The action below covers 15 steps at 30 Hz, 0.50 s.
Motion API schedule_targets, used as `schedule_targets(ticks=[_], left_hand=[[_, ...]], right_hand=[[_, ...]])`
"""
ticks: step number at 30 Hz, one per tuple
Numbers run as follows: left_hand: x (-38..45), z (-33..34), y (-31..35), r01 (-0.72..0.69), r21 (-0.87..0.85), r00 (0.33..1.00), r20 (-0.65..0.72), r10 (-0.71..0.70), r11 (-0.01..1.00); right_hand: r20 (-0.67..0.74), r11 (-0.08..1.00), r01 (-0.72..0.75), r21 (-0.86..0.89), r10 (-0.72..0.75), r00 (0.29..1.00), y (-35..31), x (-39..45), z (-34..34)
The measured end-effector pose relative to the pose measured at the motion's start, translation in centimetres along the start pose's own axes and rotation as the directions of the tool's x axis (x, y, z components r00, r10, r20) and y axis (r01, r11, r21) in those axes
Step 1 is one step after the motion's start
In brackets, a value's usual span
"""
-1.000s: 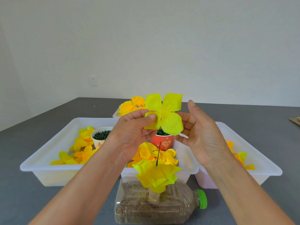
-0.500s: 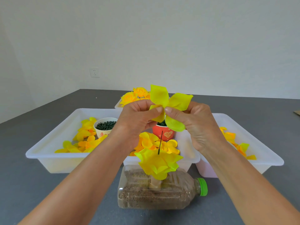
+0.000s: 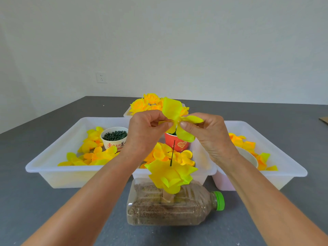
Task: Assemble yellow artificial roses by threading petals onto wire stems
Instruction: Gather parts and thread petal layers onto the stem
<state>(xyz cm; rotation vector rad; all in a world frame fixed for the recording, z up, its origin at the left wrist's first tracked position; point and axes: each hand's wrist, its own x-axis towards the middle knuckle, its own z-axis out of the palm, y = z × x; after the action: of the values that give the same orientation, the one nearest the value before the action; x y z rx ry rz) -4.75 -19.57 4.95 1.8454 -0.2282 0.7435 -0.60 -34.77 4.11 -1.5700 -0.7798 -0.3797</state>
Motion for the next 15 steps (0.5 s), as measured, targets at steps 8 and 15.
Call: schedule_targets(ticks=[8,15], left_hand=[[-1.4,-0.8,-0.7,-0.057,0.086,0.998,0.030,0.054,0.995],[-2.3,-0.9,-0.8,-0.057,0.124,0.998,0.038,0.053,0.991]], right_hand=[[0.072,0.999,0.003,0.053,-0.007,0.997,0.2,-1.1,0.2],[0.099,0.998,0.018,0.053,-0.023,0.995,0.4,-1.8,0.1]])
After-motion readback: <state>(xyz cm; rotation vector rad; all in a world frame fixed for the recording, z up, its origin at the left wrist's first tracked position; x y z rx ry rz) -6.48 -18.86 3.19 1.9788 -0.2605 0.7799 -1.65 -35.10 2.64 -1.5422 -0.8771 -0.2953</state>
